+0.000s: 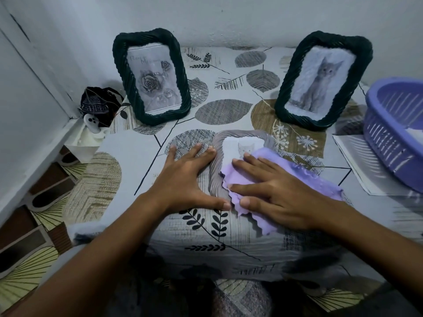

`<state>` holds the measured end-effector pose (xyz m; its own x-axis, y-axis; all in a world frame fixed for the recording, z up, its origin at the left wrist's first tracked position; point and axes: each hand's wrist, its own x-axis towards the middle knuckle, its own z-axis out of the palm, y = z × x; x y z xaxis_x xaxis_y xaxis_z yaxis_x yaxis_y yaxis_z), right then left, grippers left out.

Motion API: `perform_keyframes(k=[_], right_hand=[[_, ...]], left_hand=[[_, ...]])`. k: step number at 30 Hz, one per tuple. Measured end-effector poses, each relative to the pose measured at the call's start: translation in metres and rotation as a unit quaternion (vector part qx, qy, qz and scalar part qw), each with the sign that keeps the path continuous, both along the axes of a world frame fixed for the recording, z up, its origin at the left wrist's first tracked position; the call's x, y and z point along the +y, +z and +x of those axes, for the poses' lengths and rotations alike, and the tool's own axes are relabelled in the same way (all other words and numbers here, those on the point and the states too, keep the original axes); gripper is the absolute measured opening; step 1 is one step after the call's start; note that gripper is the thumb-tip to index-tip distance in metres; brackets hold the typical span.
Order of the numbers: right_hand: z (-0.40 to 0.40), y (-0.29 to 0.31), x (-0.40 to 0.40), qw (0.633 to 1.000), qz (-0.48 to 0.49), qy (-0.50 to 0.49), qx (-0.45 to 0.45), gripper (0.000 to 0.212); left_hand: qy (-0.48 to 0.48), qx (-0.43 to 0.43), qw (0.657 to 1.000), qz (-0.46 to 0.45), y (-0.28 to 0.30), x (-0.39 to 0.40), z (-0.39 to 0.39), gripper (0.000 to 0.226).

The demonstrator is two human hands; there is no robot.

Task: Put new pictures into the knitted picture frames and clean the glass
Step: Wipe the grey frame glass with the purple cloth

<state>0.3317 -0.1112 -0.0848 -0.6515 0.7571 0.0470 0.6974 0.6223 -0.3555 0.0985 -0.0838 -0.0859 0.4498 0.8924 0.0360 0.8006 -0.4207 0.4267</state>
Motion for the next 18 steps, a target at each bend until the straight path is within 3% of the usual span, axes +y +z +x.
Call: perform_keyframes(k=[7,15,18], right_hand=[[0.038,-0.001,-0.002,0.997,-0.015,-0.021,0.071,0.054],[0.052,0.005,-0.003,0.998,0.026,-0.029,0.052,0.054],[0.045,0.003,-0.009,0.997,-0.005,-0.042,0.071,0.06]], left_hand=[[-0.002,-0.003,1.0,-0.004,0.001,0.0,-0.001,0.129],[0.0,0.003,1.0,-0.003,0.003,-0.001,0.001,0.129],[0.004,0.003,1.0,-0.004,0.002,-0.001,0.002,0.13]])
